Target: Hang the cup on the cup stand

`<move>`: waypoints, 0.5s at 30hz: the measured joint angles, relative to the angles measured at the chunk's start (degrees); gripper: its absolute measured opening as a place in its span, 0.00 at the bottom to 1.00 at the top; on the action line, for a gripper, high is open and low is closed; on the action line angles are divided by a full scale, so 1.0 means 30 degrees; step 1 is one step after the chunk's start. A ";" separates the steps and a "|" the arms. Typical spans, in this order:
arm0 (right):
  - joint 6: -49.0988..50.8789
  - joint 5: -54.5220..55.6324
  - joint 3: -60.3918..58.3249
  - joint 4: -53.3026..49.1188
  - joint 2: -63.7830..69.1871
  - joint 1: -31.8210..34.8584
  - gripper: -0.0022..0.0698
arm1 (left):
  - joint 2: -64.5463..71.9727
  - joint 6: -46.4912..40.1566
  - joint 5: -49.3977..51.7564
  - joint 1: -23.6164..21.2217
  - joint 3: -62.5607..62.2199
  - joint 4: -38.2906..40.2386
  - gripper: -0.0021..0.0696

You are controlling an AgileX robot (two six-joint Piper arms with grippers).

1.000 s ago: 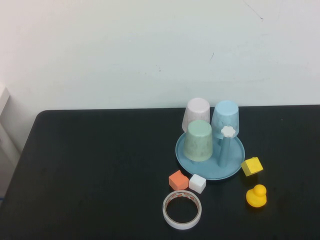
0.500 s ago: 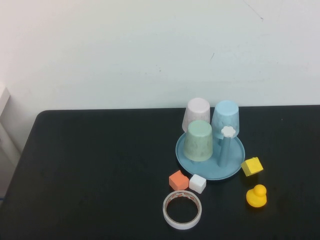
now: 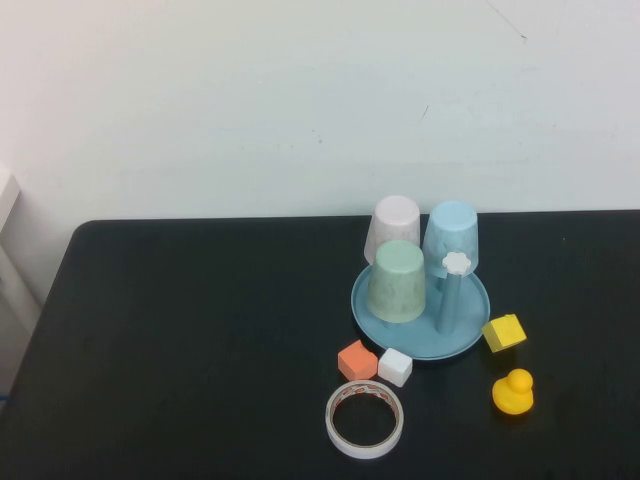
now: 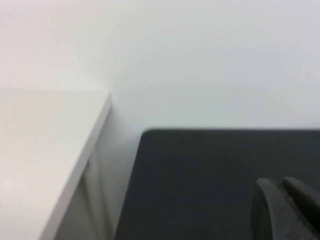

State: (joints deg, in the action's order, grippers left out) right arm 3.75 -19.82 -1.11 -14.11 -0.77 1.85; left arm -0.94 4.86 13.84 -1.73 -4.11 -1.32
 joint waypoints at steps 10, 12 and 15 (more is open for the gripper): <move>0.0000 0.0000 0.0000 0.0000 0.0000 0.0000 0.03 | 0.0000 -0.0362 0.0925 -0.0275 0.1745 0.1091 0.03; 0.0000 0.0000 0.0000 0.0000 0.0000 0.0000 0.03 | 0.0000 -0.1343 0.1203 -0.0275 0.1708 0.1465 0.03; 0.0000 0.0000 0.0000 0.0000 0.0000 0.0000 0.03 | 0.0000 -0.2866 0.1249 -0.0275 0.1708 0.2092 0.03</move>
State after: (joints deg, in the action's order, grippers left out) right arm 3.75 -19.82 -1.11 -14.11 -0.77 1.85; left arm -0.94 -3.74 17.59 -2.55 1.02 4.96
